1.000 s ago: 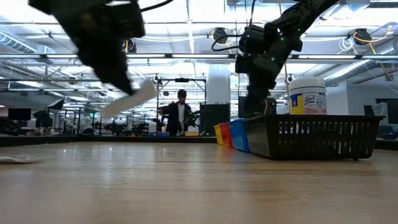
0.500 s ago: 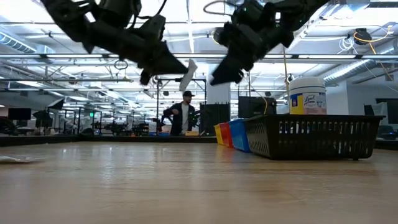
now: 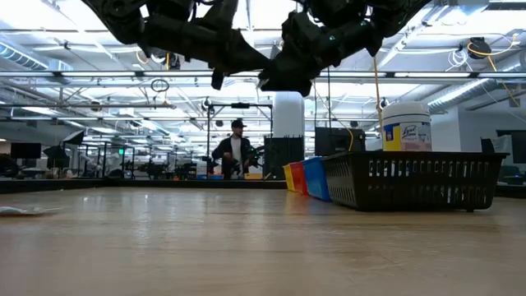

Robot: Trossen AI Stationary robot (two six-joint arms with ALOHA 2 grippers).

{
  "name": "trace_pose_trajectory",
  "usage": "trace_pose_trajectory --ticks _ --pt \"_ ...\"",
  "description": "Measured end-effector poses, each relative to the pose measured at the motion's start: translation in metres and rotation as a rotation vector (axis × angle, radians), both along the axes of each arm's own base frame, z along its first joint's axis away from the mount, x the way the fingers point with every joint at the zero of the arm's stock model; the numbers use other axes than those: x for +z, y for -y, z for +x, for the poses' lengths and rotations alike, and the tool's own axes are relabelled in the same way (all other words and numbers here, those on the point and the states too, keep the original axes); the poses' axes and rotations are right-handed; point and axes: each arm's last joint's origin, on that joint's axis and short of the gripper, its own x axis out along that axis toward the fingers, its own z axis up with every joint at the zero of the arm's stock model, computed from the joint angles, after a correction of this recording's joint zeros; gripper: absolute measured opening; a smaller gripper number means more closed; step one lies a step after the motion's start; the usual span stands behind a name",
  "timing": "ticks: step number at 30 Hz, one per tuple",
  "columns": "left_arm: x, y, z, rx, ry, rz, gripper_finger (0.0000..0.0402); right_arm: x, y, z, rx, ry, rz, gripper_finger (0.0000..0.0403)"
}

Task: Pick & Place First Aid Supplies
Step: Put the green bandage pack into the red bin

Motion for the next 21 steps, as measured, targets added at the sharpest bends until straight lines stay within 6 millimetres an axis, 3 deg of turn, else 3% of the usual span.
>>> trace_pose_trajectory --ticks 8,14,18,21 --pt "0.002 0.000 0.000 -0.004 0.012 -0.025 0.0000 -0.001 0.002 -0.001 -0.082 -0.021 -0.009 0.0119" --pt "-0.001 0.003 0.001 -0.014 -0.015 -0.029 0.0000 -0.002 -0.001 0.000 -0.031 -0.024 -0.013 0.0011" --pt "-0.001 0.003 0.000 -0.020 -0.018 -0.058 0.0004 -0.004 -0.002 -0.001 -0.006 -0.044 0.004 0.0003" --pt "-0.002 0.001 -0.001 -0.015 -0.032 -0.112 0.0024 -0.013 0.002 -0.008 0.009 -0.154 0.019 0.0001"
